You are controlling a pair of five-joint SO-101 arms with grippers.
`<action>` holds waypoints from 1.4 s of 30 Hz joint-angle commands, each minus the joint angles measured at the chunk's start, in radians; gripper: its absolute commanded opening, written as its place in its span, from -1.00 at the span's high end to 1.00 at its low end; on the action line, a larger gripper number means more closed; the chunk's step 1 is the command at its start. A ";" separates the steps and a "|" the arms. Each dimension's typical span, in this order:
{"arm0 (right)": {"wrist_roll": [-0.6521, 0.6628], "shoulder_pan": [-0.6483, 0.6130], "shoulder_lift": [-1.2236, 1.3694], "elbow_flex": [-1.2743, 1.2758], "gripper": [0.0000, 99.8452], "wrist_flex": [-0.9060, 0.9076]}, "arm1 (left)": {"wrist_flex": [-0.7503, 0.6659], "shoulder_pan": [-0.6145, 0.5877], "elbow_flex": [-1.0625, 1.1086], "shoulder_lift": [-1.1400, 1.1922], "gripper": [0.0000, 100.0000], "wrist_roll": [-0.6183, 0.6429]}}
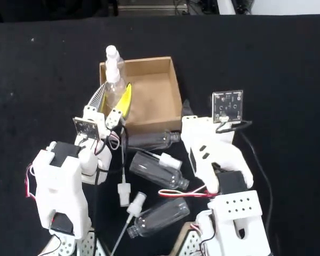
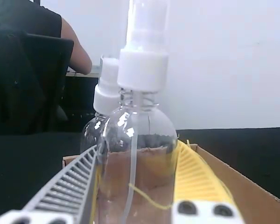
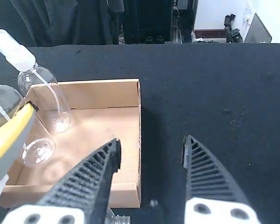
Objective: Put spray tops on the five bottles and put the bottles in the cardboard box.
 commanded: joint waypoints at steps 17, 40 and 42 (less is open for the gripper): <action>0.002 0.014 -0.027 -0.013 0.60 -0.023 | -0.031 -0.005 -0.022 -0.008 0.94 0.000; 0.002 0.014 -0.021 -0.013 0.60 -0.025 | -0.064 -0.031 0.154 -0.463 0.94 -0.250; 0.002 0.012 -0.021 -0.013 0.60 -0.025 | -0.064 -0.065 0.186 -0.525 0.94 -0.273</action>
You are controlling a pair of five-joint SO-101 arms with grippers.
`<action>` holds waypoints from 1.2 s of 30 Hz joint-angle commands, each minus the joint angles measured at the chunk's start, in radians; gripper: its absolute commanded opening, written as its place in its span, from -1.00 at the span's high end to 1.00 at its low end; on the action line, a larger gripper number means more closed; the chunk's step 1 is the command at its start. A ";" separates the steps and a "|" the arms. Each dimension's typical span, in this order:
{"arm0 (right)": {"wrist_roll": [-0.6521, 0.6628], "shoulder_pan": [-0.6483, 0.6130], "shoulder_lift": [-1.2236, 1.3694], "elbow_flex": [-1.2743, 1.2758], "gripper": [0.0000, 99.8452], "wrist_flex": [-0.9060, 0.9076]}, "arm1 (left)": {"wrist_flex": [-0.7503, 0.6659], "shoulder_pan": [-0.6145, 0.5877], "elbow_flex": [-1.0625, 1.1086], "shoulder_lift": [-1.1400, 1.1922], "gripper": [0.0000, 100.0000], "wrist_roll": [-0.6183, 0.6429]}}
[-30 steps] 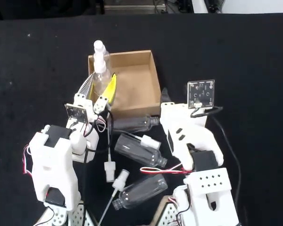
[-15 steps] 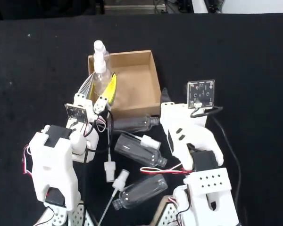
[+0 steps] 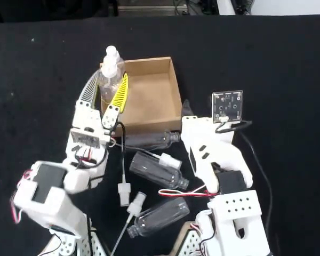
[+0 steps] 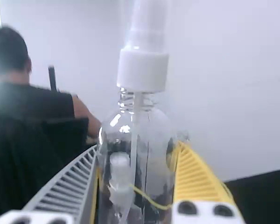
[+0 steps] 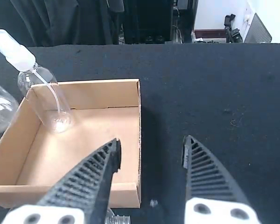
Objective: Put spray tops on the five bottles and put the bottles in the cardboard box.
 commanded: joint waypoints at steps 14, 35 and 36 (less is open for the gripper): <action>0.000 -0.035 -0.021 0.010 0.60 -0.029 | 0.586 -0.542 0.047 -0.348 0.94 0.176; 0.000 -0.034 -0.021 0.010 0.60 -0.023 | -0.054 -0.671 -0.148 0.419 0.94 0.192; 0.000 -0.034 -0.021 0.010 0.60 -0.023 | -0.054 -0.694 -0.166 0.448 0.94 0.192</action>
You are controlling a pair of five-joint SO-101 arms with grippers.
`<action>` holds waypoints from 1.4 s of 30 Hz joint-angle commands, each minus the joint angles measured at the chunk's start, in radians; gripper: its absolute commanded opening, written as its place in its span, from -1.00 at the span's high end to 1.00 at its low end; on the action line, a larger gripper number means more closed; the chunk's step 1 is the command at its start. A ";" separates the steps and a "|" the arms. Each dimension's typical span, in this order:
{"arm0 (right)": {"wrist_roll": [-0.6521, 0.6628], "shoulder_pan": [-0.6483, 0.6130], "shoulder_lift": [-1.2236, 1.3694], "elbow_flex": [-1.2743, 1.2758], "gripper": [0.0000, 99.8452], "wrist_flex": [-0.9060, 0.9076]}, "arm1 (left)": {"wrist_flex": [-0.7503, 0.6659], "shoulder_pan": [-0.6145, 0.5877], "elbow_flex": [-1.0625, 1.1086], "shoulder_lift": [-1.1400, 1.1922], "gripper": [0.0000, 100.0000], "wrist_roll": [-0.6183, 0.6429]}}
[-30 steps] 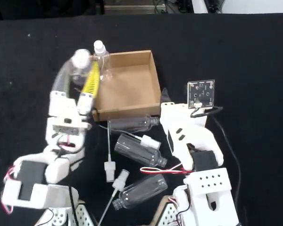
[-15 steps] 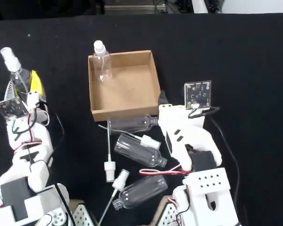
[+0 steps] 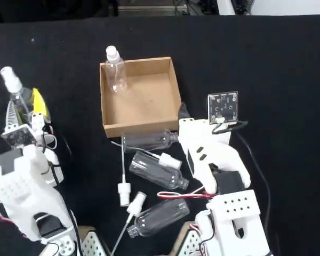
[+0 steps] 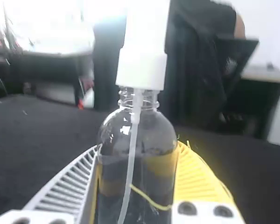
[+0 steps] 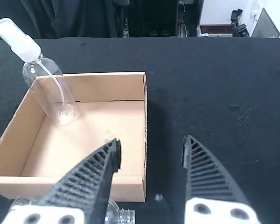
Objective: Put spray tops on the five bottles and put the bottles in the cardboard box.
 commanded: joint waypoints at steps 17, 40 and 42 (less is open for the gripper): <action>0.000 -0.011 -0.021 -0.010 0.60 -0.028 | -0.075 -0.484 -0.194 0.123 0.94 0.000; 0.000 -0.012 -0.025 0.002 0.60 -0.029 | -0.080 -0.659 -0.371 0.373 0.93 0.002; 0.000 -0.012 -0.025 0.002 0.60 -0.029 | -0.080 -0.659 -0.371 0.373 0.84 0.002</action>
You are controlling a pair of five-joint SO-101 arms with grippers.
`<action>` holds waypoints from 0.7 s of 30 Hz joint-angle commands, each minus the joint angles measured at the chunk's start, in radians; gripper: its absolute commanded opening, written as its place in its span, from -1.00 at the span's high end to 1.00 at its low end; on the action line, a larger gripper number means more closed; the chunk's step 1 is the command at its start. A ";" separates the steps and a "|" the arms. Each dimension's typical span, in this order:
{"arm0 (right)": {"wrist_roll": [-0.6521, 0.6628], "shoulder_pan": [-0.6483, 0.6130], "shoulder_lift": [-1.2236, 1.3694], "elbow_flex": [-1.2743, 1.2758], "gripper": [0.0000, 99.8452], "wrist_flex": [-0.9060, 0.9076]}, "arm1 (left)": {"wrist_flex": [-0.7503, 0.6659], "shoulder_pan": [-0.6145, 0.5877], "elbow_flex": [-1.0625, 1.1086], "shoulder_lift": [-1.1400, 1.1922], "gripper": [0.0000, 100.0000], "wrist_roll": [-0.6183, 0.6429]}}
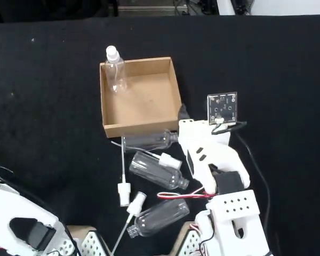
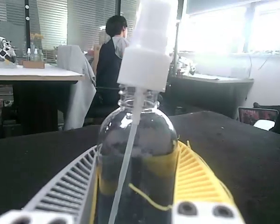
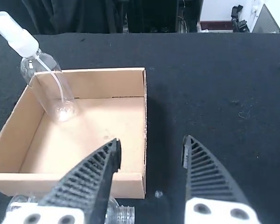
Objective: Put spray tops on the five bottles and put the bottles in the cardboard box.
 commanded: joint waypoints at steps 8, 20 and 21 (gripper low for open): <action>0.000 -0.012 -0.025 -0.012 0.60 -0.029 | -0.026 -0.018 -0.010 0.003 0.42 0.008; 0.000 -0.012 -0.025 -0.012 0.60 -0.029 | -0.026 -0.016 -0.012 0.003 0.29 0.009; 0.000 -0.012 -0.025 -0.012 0.60 -0.029 | -0.026 -0.016 -0.012 0.003 0.30 0.009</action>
